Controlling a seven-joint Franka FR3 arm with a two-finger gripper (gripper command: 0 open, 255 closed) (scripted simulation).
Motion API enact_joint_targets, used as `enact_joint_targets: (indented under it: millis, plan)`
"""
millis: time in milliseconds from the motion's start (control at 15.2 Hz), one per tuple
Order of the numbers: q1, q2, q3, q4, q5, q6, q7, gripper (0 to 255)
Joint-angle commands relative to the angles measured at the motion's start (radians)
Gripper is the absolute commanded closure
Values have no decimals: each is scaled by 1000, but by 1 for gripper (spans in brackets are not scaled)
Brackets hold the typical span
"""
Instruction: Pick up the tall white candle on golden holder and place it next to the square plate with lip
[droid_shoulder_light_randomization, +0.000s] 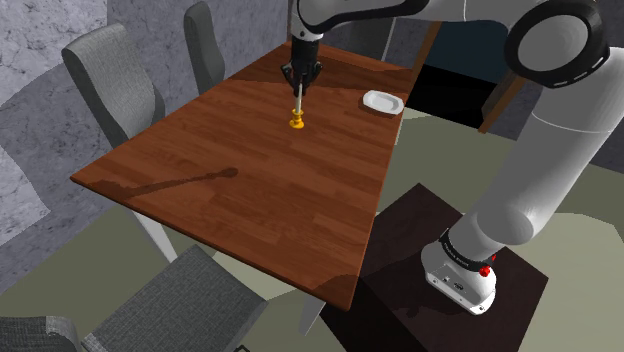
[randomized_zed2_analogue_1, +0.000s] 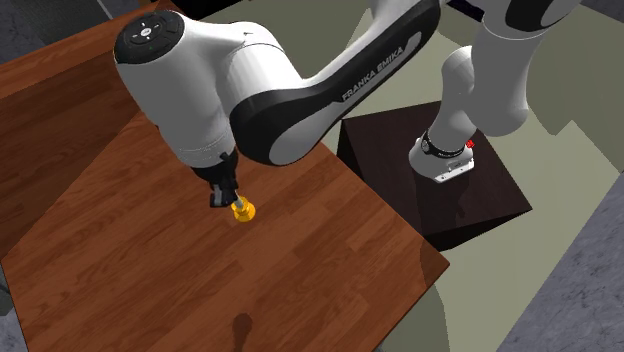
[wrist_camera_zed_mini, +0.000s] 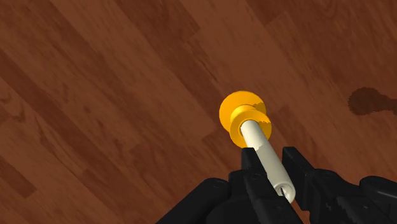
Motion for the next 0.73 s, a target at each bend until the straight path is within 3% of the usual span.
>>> enact_joint_targets:
  millis: [0, 528, 660]
  plan:
    - [0, -5, 0, 20, 1, -25, -1, 255]
    - [2, -7, 2, 121, 3, -128, -3, 255]
    - [-25, -13, -14, 94, 9, -106, -46, 255]
